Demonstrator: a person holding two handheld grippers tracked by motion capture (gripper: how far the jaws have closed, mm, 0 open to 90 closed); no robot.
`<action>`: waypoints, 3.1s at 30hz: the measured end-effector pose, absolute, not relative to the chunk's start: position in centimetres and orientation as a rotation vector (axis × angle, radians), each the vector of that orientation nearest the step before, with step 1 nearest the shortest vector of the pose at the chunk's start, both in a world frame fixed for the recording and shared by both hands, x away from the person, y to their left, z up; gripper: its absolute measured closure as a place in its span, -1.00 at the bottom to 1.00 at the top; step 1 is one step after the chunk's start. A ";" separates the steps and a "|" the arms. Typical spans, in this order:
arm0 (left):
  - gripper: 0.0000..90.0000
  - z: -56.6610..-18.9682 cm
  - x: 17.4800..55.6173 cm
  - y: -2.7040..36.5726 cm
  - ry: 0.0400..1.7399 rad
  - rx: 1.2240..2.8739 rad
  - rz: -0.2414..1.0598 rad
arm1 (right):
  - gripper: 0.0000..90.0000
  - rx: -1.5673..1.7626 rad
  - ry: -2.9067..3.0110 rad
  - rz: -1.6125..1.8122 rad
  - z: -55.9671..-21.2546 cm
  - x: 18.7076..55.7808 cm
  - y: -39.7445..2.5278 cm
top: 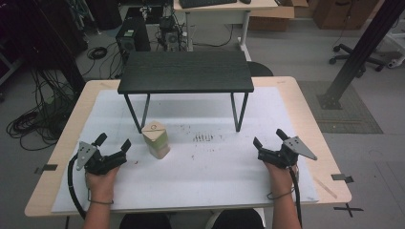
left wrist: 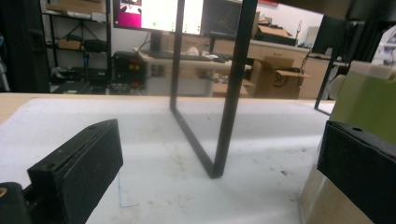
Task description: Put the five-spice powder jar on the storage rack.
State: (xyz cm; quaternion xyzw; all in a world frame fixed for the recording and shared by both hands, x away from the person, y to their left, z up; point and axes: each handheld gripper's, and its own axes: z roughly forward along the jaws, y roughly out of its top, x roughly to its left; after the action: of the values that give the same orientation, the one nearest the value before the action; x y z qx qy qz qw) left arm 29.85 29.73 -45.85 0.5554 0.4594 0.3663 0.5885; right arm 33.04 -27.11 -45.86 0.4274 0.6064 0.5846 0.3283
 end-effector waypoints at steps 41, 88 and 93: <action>-1.00 -40.6 27.9 29.2 0.847 1.379 0.735 | -1.00 1.121 1.592 1.547 -45.9 33.1 -27.2; -0.99 -39.9 29.8 24.9 0.865 1.712 0.633 | -1.00 1.123 1.585 1.567 -45.9 33.1 -27.3; -0.99 -40.1 30.0 24.6 0.877 1.744 0.612 | -1.00 1.125 1.582 1.571 -45.9 33.1 -27.3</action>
State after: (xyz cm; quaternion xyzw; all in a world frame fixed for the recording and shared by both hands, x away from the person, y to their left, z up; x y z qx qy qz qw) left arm 30.01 24.64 -40.06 0.7278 0.3659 0.2553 0.5208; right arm 33.07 -27.33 -45.87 0.4272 0.6009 0.5969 0.3165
